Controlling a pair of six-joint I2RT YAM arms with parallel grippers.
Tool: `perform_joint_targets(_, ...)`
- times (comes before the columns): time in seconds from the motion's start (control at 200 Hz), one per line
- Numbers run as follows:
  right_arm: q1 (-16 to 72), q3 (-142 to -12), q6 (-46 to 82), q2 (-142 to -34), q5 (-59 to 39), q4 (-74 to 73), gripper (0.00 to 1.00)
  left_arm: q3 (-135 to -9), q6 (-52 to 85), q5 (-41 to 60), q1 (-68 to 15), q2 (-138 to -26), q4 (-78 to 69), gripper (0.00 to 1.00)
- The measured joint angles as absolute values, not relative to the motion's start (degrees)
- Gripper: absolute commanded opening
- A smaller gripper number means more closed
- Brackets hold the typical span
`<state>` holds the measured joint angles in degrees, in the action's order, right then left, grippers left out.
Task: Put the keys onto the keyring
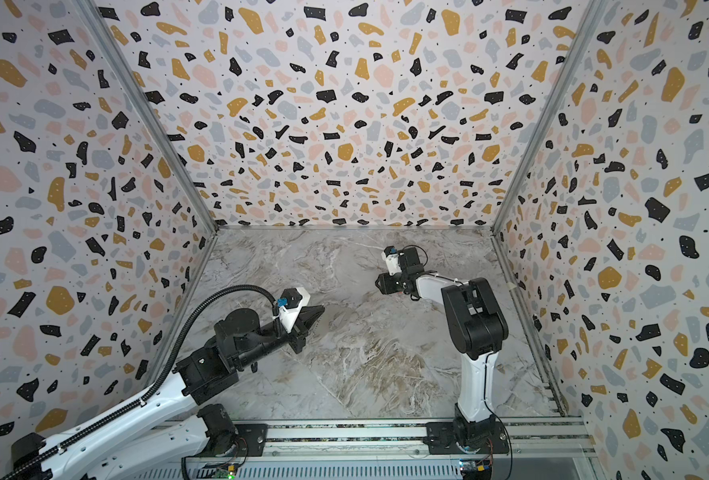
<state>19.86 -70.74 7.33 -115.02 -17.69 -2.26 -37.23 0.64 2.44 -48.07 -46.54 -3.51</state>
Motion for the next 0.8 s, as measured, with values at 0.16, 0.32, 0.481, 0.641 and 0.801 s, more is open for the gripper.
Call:
perform_joint_targets(0.16, 20.1, -71.0, 7.4, -116.2, -15.3, -0.8, 0.51, -37.2, 0.7, 2.4, -48.1, -45.4, -2.5, 0.0)
perform_joint_targets(0.32, 20.1, -68.0, 6.5, -113.9, -14.5, -0.8, 0.5, -37.2, 0.7, 2.4, -48.1, -44.9, -2.6, 0.0)
perform_joint_targets(0.481, 19.9, -61.4, 5.7, -108.4, -12.6, 0.3, 0.5, -37.2, 0.7, 2.4, -48.1, -45.1, -2.6, 0.0)
perform_joint_targets(0.641, 18.1, -55.4, 5.3, -102.3, -10.9, 3.3, 0.5, -37.2, 0.7, 2.4, -48.1, -45.6, -2.7, 0.0)
perform_joint_targets(0.801, 15.4, -52.9, 5.3, -96.0, -9.1, 5.7, 0.49, -37.2, 0.7, 2.4, -48.1, -46.2, -2.7, 0.0)
